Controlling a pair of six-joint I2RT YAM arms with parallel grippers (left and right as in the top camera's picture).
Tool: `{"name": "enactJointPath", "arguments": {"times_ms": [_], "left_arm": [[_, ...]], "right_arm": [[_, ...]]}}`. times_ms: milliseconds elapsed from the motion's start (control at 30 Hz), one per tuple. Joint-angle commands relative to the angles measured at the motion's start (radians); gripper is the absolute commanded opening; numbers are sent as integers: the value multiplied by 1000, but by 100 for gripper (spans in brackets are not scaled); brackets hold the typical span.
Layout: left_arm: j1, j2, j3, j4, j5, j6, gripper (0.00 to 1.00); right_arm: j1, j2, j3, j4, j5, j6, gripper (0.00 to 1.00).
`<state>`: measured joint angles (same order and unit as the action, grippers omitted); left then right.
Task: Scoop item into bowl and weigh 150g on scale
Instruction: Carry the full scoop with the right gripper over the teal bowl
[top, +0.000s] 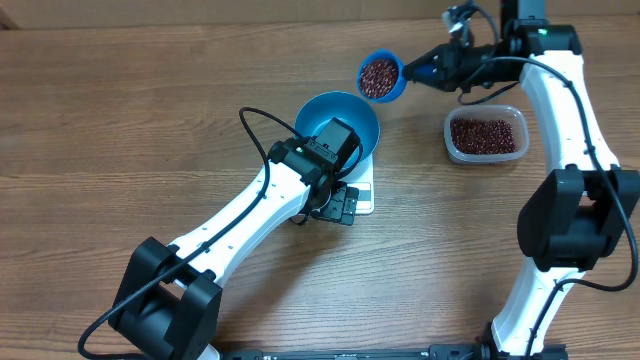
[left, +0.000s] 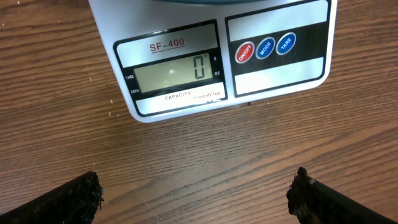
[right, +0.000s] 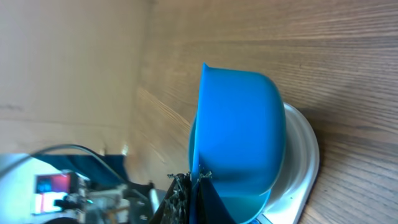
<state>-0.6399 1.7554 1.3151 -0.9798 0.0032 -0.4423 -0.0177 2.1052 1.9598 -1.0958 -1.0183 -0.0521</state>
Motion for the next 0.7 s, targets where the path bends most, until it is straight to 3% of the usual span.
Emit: {"name": "enactJointPath", "arguments": {"times_ms": [0, 367, 667], "left_arm": [[-2, -2, -10, 2, -13, 0, 100], [-2, -2, -10, 2, -13, 0, 99], [-2, -2, -10, 2, -13, 0, 100]], "right_arm": [[47, -59, 26, -3, 40, -118, 4], [171, -125, 26, -40, 334, -225, 4], [233, -125, 26, -37, 375, -318, 4]]}}
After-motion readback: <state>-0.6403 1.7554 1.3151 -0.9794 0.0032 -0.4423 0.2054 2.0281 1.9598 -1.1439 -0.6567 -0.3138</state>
